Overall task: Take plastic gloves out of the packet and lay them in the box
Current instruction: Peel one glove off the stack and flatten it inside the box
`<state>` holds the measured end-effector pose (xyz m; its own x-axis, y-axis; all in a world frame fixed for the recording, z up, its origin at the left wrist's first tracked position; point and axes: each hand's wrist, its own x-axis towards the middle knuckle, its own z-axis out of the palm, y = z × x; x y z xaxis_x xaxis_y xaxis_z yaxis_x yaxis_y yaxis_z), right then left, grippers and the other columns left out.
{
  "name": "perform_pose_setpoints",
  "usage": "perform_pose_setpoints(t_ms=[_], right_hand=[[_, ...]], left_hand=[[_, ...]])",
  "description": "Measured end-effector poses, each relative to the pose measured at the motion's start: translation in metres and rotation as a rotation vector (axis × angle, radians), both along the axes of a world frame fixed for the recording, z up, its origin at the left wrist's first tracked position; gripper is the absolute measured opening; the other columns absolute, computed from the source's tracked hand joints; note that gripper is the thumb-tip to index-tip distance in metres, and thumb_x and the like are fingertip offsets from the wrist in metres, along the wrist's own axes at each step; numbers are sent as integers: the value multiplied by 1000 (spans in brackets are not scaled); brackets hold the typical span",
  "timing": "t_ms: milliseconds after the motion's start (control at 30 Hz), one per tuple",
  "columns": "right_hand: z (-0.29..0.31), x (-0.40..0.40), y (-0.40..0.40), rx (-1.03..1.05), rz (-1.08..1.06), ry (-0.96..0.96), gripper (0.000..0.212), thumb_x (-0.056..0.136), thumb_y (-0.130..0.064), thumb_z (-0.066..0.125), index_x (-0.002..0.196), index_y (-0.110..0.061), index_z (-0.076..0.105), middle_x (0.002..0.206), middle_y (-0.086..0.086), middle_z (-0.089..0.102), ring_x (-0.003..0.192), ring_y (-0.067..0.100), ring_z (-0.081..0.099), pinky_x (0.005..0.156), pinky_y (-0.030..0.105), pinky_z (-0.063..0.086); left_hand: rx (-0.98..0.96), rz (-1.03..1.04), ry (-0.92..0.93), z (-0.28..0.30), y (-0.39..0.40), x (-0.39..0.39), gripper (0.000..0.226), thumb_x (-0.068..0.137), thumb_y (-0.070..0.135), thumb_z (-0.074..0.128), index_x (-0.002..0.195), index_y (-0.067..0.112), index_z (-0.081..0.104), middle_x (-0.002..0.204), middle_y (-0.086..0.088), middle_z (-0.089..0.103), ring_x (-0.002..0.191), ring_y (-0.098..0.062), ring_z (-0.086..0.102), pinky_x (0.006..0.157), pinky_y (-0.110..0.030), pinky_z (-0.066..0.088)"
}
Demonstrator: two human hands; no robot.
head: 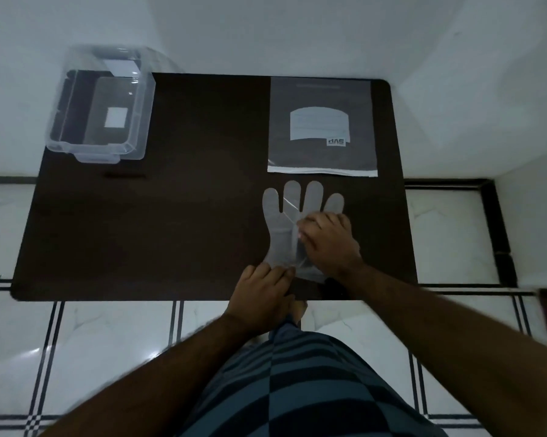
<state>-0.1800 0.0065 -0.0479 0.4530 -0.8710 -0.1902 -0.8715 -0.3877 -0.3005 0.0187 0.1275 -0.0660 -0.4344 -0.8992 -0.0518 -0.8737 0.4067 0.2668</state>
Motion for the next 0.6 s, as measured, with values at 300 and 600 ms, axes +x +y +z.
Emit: perform_pose_setpoints(t_ms=[300, 600], right_hand=[[-14, 51, 82, -6, 110, -19, 35, 101, -53, 56, 118, -27, 71, 113, -3, 69, 109, 21, 61, 100, 42, 43], [-22, 81, 79, -62, -80, 15, 27, 98, -44, 63, 111, -21, 69, 106, 2, 71, 100, 24, 63, 90, 43, 51]], left_hand=[[117, 473, 394, -4, 52, 58, 28, 94, 25, 71, 119, 14, 78, 107, 0, 79, 93, -21, 67, 83, -38, 56], [245, 585, 409, 8, 39, 81, 26, 101, 26, 68, 125, 20, 75, 115, 3, 75, 100, -5, 54, 84, -26, 42]])
